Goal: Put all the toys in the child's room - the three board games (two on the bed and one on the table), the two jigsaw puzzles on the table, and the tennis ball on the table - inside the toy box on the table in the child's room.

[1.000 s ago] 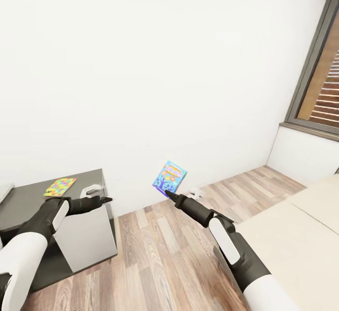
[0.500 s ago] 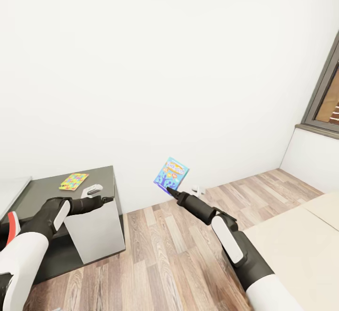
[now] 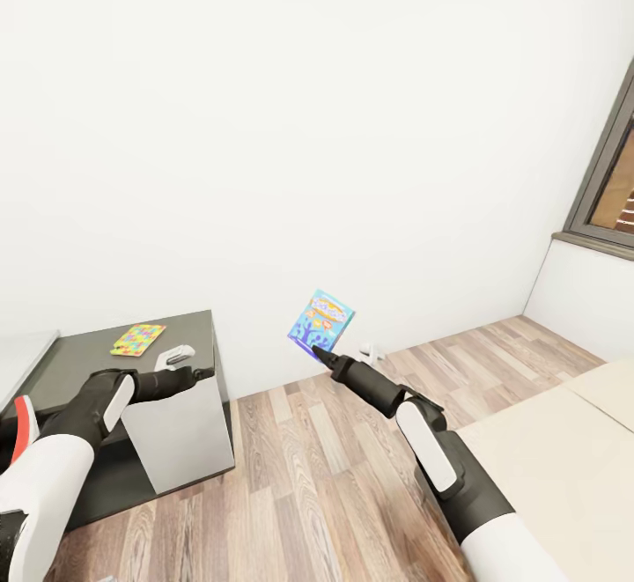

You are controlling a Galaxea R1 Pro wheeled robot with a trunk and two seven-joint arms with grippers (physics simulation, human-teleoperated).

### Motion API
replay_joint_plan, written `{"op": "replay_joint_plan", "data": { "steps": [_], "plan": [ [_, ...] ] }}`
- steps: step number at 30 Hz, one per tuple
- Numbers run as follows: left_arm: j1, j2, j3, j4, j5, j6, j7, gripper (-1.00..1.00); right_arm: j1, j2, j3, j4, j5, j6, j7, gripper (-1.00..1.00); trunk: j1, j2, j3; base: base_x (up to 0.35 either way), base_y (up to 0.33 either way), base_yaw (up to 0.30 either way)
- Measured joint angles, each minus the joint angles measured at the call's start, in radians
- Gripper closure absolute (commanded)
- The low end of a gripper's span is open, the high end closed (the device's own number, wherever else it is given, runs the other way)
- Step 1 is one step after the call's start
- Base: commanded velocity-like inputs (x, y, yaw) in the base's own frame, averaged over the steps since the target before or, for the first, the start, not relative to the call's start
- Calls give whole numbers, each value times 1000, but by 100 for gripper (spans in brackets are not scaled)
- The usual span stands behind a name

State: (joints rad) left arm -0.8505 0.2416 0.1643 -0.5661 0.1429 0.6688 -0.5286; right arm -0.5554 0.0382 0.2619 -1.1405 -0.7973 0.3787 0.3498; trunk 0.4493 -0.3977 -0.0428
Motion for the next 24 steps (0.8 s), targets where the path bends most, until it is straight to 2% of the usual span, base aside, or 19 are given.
{"op": "replay_joint_plan", "data": {
  "steps": [3,12,17,24],
  "plan": [
    [0,-2,0,0,0,-2,-1,-100,1,0,-2,-1,-1,0,2,100,0,0,0,0,0,45],
    [0,-11,-1,0,1,-2,0,-100,5,-2,-7,-1,-2,1,7,100,0,0,0,0,-35,220],
    [0,-13,-1,0,1,0,-1,-100,7,-3,-8,-1,-3,1,7,100,0,0,0,0,-164,48],
    [0,-12,1,0,0,-2,-2,-100,7,-2,-8,0,-2,0,6,100,0,0,0,1,-25,5]
  ]
}}
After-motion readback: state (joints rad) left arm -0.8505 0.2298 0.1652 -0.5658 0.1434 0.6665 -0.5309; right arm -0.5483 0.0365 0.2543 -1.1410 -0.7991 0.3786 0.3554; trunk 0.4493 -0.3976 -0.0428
